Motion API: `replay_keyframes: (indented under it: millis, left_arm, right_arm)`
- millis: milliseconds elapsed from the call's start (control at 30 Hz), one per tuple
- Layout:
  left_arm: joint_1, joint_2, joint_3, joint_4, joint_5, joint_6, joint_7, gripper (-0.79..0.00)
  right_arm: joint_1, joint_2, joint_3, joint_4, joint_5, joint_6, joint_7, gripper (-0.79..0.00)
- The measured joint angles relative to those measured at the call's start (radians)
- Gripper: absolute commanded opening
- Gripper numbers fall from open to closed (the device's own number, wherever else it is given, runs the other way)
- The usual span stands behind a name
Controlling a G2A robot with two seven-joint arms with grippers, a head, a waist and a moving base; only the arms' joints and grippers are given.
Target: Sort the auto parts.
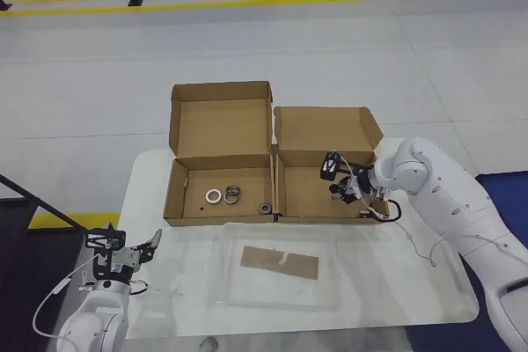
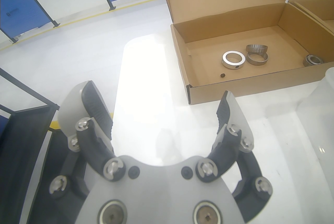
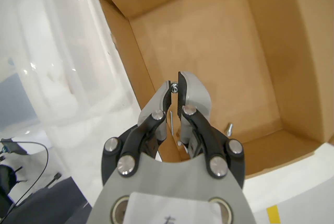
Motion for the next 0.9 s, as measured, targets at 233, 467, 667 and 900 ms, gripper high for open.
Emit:
replay_keyframes:
  millis: [233,467,667,900]
  left_arm:
    - [0.000,0.000,0.000,0.000,0.000,0.000,0.000,0.000]
    - [0.000,0.000,0.000,0.000,0.000,0.000,0.000,0.000]
    - [0.000,0.000,0.000,0.000,0.000,0.000,0.000,0.000]
    - [0.000,0.000,0.000,0.000,0.000,0.000,0.000,0.000]
  right_arm:
    - [0.132,-0.003,-0.197,0.083,0.133,0.005,0.004,0.000]
    - [0.186,0.022,-0.188,0.051,0.307,-0.020,-0.021,0.000]
    - [0.167,0.095,-0.073,-0.020,0.389,-0.152,-0.166,0.000]
    - [0.002,0.213,0.182,-0.248,0.481,-0.191,-0.419,0.000]
